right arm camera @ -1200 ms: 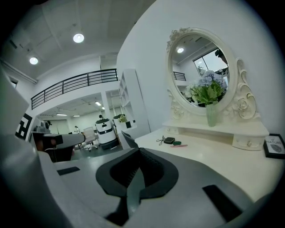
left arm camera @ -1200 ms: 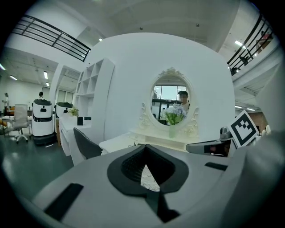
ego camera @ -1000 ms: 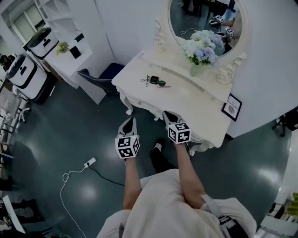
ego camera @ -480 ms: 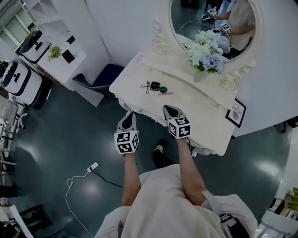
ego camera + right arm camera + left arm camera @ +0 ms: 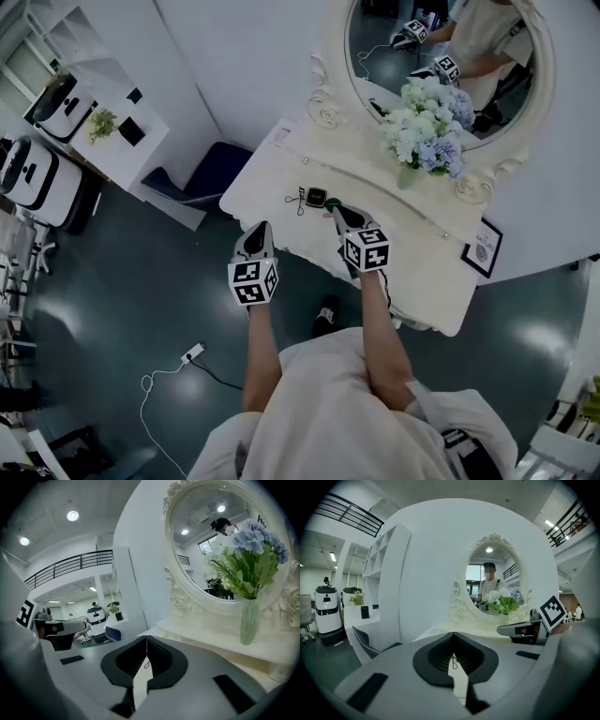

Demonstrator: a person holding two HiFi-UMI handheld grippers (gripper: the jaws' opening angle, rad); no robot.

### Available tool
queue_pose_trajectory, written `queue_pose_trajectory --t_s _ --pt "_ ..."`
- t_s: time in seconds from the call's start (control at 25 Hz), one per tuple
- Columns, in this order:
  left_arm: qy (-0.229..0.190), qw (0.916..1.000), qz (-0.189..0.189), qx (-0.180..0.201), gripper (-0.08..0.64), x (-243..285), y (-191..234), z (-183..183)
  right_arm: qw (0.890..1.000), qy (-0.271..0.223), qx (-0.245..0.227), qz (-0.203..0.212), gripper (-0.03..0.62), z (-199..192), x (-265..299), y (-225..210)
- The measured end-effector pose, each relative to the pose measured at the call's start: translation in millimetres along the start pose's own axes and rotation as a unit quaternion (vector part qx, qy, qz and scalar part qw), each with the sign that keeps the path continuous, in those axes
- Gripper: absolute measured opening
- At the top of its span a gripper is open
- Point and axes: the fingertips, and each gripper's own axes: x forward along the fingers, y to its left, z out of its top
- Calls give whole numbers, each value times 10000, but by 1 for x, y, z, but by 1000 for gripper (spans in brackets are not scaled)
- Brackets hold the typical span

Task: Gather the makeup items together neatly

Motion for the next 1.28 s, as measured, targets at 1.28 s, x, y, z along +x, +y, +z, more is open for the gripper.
queue_pose_trajectory --t_s 1.28 --pt "1075 9801 -1632 340 14 148 -77 -75 9564 1980 -2009 749 41 -93 49 -81"
